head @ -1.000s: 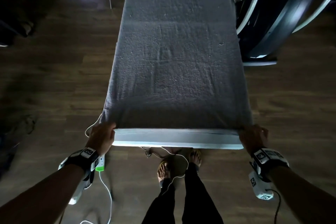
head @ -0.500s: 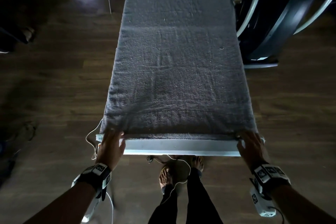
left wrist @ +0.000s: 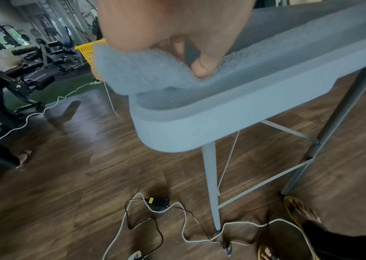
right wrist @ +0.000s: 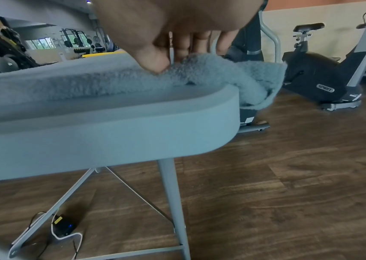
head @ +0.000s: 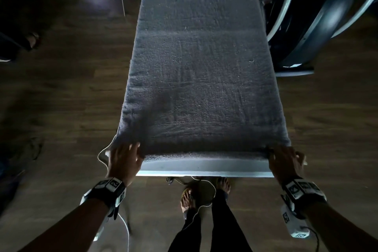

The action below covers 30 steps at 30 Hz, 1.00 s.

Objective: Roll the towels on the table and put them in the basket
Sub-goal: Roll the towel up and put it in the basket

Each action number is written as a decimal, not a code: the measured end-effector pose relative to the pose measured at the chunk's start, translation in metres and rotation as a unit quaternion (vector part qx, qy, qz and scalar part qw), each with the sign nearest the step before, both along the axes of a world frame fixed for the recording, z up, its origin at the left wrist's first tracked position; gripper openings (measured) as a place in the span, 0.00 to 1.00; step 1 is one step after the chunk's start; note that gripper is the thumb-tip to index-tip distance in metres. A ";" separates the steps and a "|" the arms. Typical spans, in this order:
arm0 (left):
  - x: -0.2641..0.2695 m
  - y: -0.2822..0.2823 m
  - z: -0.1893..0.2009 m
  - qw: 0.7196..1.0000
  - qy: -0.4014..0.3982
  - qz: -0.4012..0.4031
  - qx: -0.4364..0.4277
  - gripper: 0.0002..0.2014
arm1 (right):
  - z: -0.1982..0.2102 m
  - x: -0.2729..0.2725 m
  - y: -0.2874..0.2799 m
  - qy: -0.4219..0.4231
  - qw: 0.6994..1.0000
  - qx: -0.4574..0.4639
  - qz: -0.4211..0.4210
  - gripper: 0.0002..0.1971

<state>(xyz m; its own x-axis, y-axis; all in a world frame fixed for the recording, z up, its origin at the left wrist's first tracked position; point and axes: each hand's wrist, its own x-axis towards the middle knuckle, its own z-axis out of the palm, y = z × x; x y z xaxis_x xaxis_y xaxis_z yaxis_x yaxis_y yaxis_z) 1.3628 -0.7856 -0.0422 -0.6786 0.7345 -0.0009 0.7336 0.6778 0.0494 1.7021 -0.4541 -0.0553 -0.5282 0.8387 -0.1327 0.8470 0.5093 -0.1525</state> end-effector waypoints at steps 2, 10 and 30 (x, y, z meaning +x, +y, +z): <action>0.001 -0.001 -0.005 0.999 -0.004 0.031 0.020 0.15 | -0.002 0.000 -0.002 0.017 0.999 0.008 -0.032 0.10; 0.015 -0.016 -0.019 0.991 -0.100 -0.031 0.078 0.18 | -0.013 0.015 -0.010 0.086 0.994 0.007 0.074 0.17; 0.011 -0.006 -0.015 0.989 -0.072 -0.061 0.111 0.17 | -0.009 0.003 -0.004 0.080 0.987 0.049 0.127 0.16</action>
